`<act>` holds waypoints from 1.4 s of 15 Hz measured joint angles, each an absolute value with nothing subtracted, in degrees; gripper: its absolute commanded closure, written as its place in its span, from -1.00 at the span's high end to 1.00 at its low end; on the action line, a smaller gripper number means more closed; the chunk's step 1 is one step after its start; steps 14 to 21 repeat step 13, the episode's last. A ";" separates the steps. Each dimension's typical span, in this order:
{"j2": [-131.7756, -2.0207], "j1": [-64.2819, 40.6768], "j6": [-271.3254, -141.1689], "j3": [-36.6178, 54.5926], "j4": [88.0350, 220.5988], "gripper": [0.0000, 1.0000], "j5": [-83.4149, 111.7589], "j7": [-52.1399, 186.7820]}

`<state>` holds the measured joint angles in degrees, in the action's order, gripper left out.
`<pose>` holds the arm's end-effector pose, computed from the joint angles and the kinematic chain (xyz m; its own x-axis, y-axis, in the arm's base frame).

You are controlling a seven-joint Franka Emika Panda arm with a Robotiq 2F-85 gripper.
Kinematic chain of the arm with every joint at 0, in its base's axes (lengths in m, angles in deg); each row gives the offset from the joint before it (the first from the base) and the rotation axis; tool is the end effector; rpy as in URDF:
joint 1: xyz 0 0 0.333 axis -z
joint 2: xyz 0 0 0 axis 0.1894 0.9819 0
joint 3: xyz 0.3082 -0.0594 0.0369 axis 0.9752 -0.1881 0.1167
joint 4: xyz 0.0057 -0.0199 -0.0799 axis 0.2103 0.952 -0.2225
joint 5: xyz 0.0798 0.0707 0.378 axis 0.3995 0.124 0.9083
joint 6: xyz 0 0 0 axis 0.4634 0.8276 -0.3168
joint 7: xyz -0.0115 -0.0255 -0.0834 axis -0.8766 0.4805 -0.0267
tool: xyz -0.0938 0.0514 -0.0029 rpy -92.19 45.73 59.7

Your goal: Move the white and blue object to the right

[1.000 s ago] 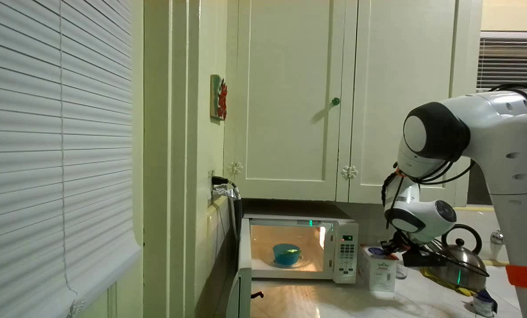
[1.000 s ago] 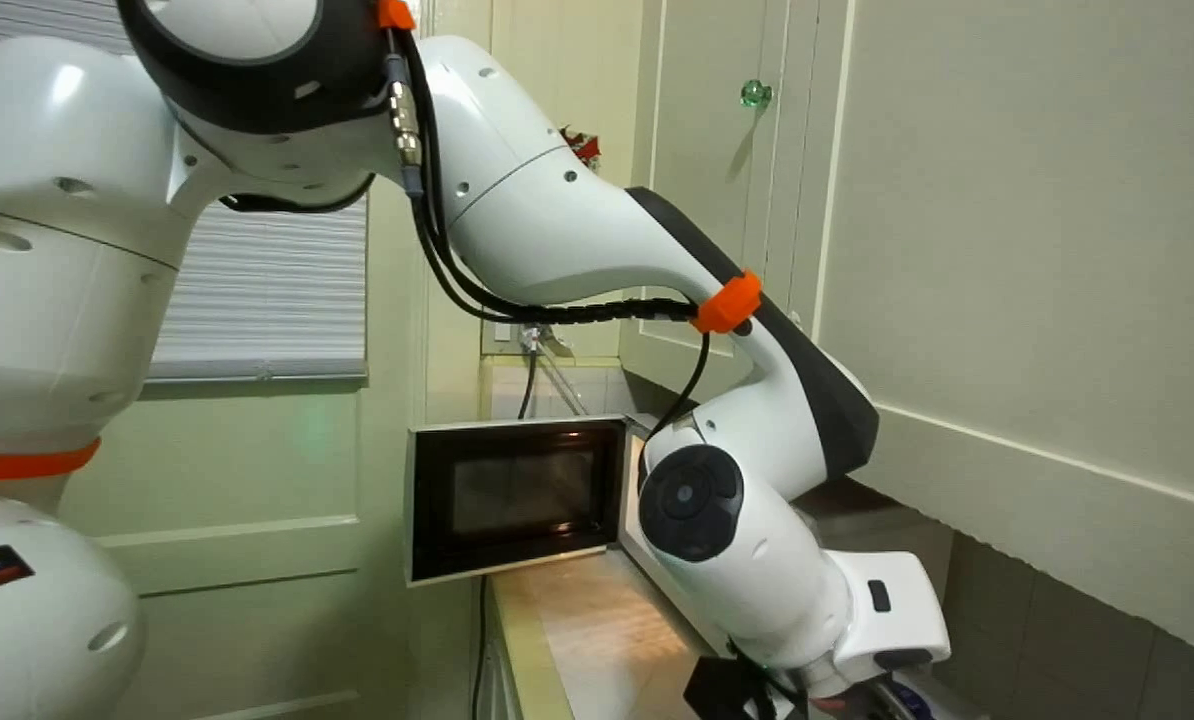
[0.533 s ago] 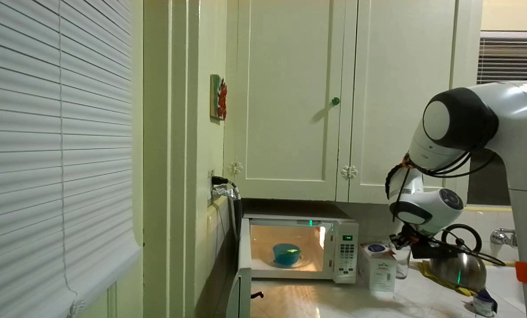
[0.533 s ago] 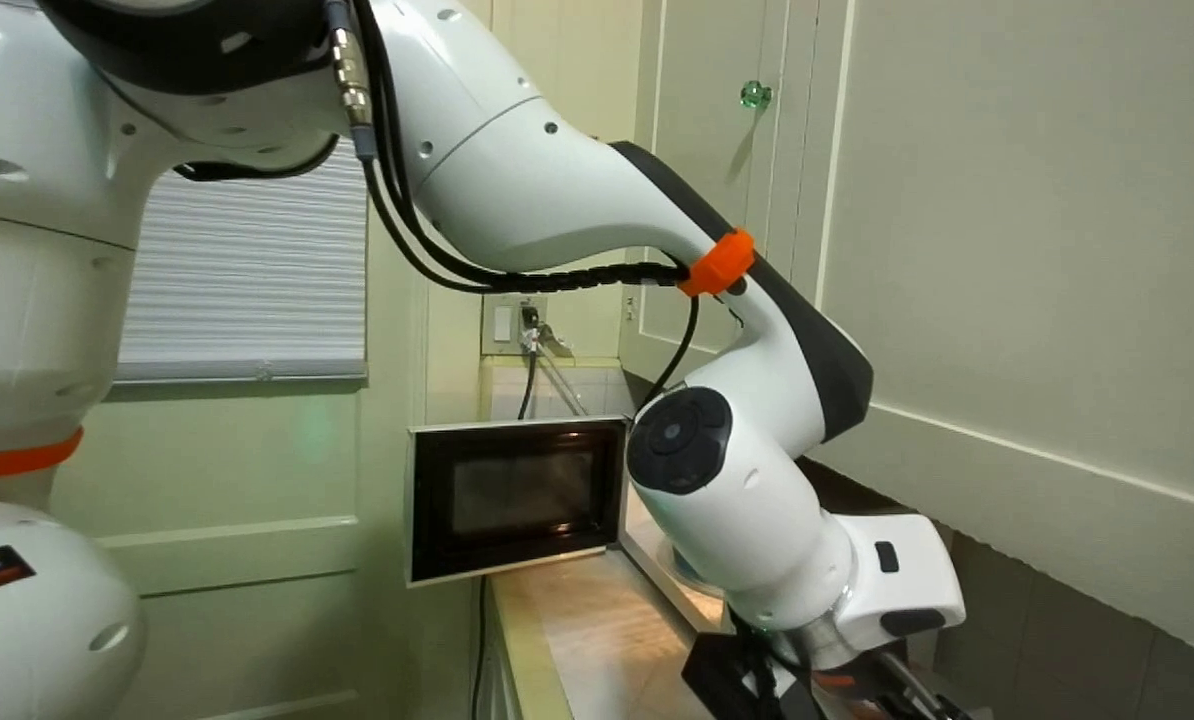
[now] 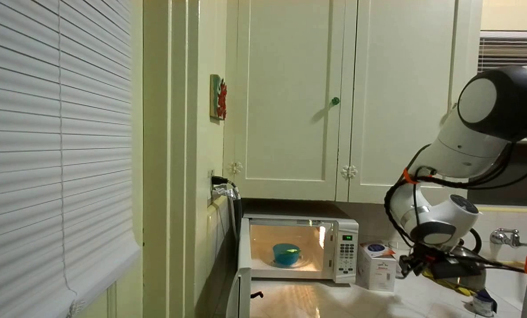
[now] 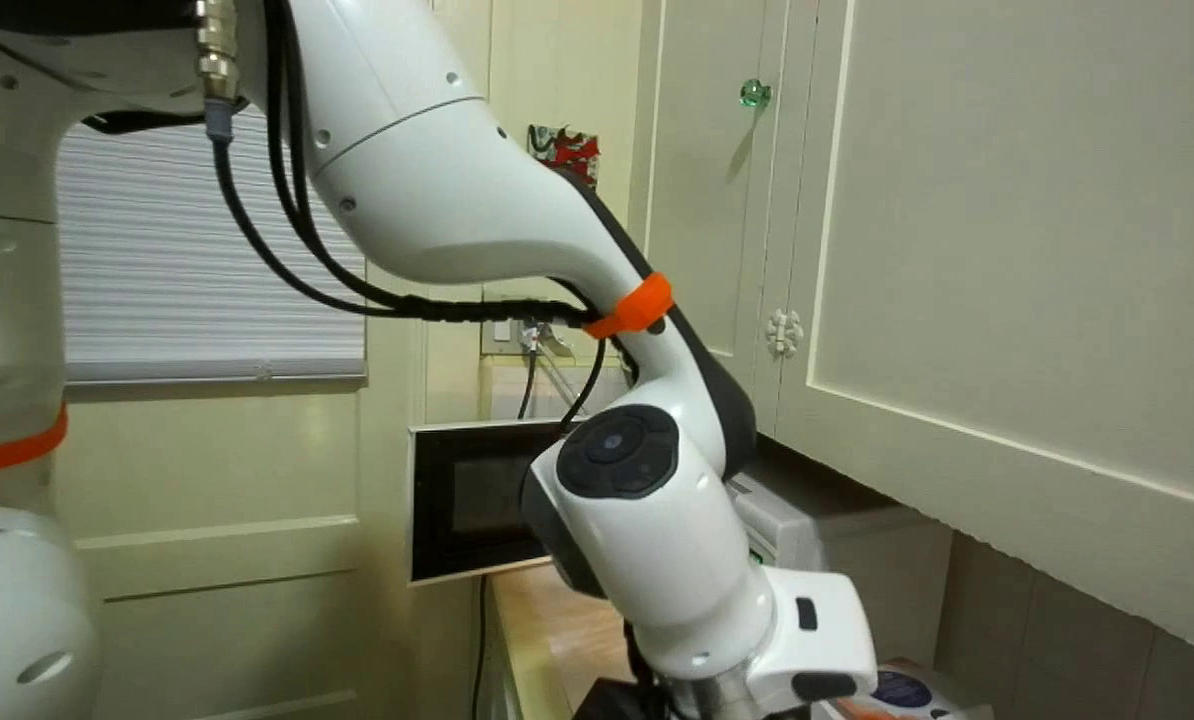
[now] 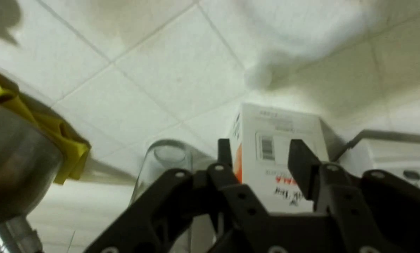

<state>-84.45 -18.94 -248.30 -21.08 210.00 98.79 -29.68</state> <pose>0.3469 -0.2583 0.2834 0.8202 -0.1999 0.5359 -0.2615 -0.9644 0.0404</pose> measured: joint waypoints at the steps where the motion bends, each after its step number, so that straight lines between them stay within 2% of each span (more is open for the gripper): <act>1: -84.60 -15.83 -247.13 -18.57 212.44 0.73 94.80 -26.87; 3: -84.53 -9.85 -243.52 -14.84 216.28 0.98 86.15 -21.20; 4: -84.41 -7.03 -241.04 -13.67 217.58 1.00 81.41 -18.28; 12: -86.35 5.98 -223.79 -11.94 216.07 1.00 46.15 1.50; 21: -87.23 6.60 -222.67 -11.94 215.64 1.00 44.86 2.05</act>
